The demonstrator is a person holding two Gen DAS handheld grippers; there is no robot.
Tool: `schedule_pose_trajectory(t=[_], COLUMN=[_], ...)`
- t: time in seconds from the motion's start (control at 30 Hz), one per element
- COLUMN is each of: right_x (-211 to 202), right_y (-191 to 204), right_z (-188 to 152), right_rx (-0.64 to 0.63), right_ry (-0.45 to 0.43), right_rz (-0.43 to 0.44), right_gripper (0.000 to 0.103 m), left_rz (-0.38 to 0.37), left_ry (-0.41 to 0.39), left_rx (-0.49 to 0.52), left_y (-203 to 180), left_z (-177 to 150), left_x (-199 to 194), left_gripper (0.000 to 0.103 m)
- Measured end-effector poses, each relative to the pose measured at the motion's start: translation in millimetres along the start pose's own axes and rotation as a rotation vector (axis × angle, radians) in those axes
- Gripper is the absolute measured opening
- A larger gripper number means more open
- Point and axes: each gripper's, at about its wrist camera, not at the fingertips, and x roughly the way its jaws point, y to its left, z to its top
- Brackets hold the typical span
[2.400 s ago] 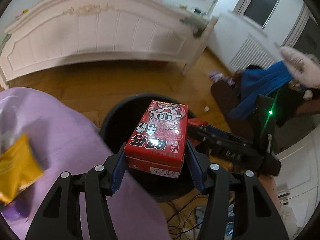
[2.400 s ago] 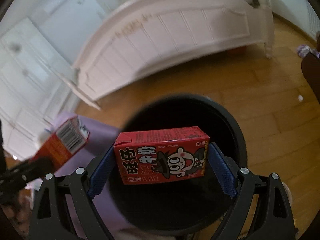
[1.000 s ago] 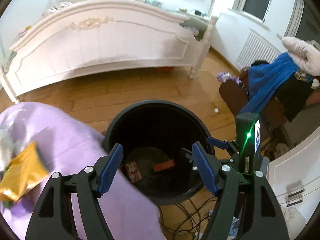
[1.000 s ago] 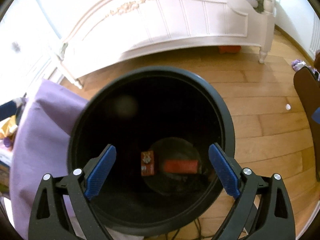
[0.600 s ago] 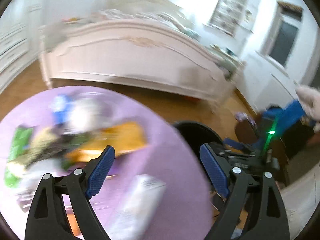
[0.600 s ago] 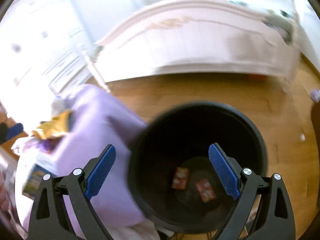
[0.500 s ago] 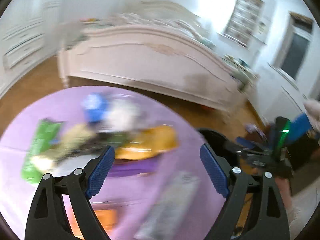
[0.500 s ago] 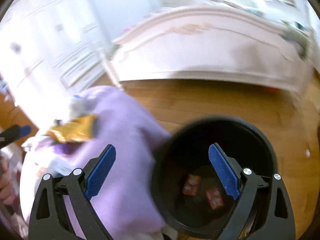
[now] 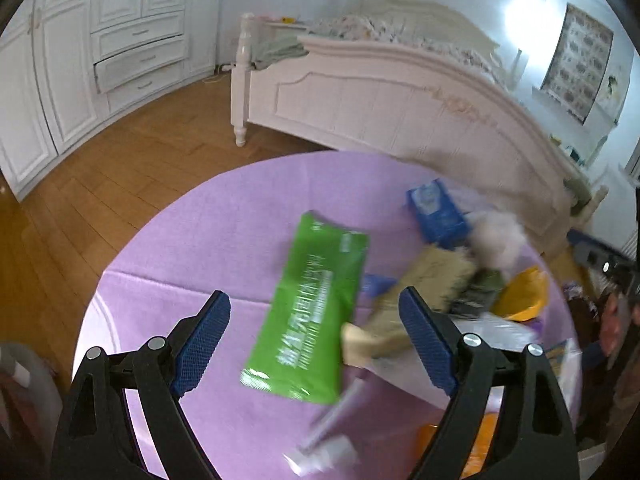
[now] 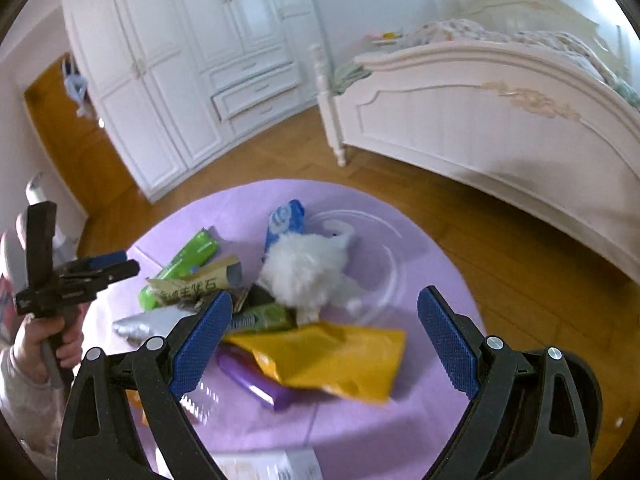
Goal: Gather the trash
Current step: 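Return to the table and grasp the white fluffy item with the right tool, then grasp the green drink sachet with the left tool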
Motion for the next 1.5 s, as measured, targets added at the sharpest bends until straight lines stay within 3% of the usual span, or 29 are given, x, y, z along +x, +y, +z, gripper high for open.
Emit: schedule_pose_trajectory(t=[0.2, 0.47, 0.6, 0.67, 0.73, 0.83, 0.93, 1.07, 1.2, 1.23, 1.37, 1.5], right_x=[50.6, 96.2, 100.0, 93.4, 85.0, 62.6, 38.1, 3.4, -23.4, -28.5, -42.1, -50.4], right_y=[15.6, 17.5, 19.8, 21.6, 23.1, 22.2, 19.3, 11.2, 13.8, 13.3, 11.9, 11.3], right_z=[14.0, 13.9, 10.0, 8.5, 6.6, 4.3, 1.3, -8.4, -25.2, -28.7, -43.3, -53.4], right_rx=[-0.070, -0.123, -0.115, -0.116, -0.113, -0.093, -0.055, 0.028, 0.066, 0.070, 0.089, 0.093], right_ry=[0.098, 0.218, 0.223, 0.204, 0.179, 0.124, 0.057, -0.020, -0.057, -0.060, -0.059, -0.060], right_rz=[-0.028, -0.071, -0.051, -0.046, -0.037, -0.016, 0.009, 0.061, 0.090, 0.096, 0.100, 0.097], right_gripper=[0.090, 0.065, 0.054, 0.047, 0.044, 0.043, 0.043, 0.043, 0.043, 0.043, 0.043, 0.043], left_rz=[-0.028, -0.043, -0.020, -0.004, -0.029, -0.043, -0.045, -0.012, 0.015, 0.014, 0.060, 0.031], left_ry=[0.070, 0.098, 0.075, 0.063, 0.050, 0.027, 0.007, 0.053, 0.070, 0.070, 0.100, 0.103], left_rx=[0.068, 0.070, 0.075, 0.067, 0.023, -0.008, -0.004, -0.001, 0.031, 0.055, 0.192, 0.129], left_y=[3.3, 7.2, 9.1, 12.4, 21.9, 30.1, 30.1, 26.3, 13.6, 7.8, -17.4, -2.5], left_z=[3.0, 5.8, 2.0, 0.5, -2.0, -3.5, -5.5, -3.8, 7.3, 7.6, 5.2, 7.4], left_x=[35.7, 54.4, 50.1, 48.5, 43.5, 34.2, 21.3, 26.5, 37.8, 38.4, 51.9, 54.7], left_gripper=[0.081, 0.063, 0.048, 0.034, 0.021, 0.010, 0.010, 0.016, 0.066, 0.069, 0.069, 0.059])
